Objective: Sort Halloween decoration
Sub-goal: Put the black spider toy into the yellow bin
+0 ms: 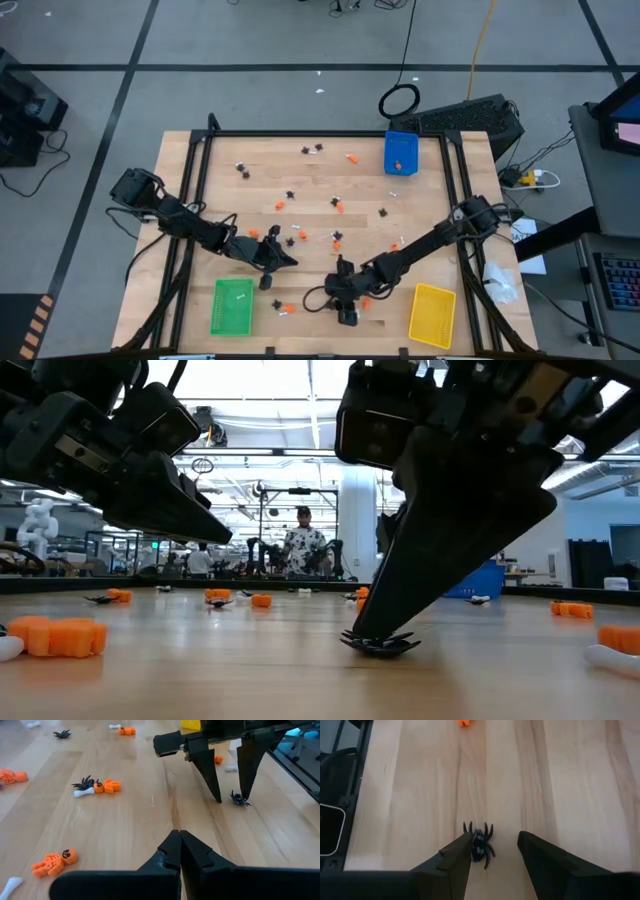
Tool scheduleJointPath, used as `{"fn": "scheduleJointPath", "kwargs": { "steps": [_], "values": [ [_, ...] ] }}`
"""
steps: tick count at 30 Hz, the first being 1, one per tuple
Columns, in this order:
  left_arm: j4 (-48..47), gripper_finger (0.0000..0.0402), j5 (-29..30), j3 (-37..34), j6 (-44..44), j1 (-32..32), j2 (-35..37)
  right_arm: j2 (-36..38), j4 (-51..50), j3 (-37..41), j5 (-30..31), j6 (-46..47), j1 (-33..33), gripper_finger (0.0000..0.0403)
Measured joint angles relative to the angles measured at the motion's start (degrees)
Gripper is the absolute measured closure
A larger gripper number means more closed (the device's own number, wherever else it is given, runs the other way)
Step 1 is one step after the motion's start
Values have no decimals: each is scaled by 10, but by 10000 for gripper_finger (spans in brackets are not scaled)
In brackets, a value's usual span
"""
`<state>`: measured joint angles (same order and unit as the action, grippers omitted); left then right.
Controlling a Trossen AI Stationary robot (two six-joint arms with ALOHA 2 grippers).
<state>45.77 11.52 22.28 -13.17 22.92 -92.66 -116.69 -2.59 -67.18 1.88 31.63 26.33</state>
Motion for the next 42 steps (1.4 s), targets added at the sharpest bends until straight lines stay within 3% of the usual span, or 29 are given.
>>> {"fn": "scheduleJointPath", "kwargs": {
  "steps": [10, 20, 31, 37, 42],
  "values": [
    [0, 401, 0, 0, 0, 0, 0, 23, -80, 2, 25, 7, -8, 234],
    [0, 401, 4, 0, 1, 0, 0, 101, -183, 6, 73, -6, -23, 234],
    [-2, 401, 6, 0, 2, 0, 0, 120, -244, 3, 45, 15, -25, 234],
    [-3, 401, 7, 0, 1, 0, 0, 121, -306, 4, 92, 34, -31, 234],
    [-3, 401, 10, 0, 2, 0, 0, 118, -287, 3, 135, -16, -20, 234]
  ]
}}
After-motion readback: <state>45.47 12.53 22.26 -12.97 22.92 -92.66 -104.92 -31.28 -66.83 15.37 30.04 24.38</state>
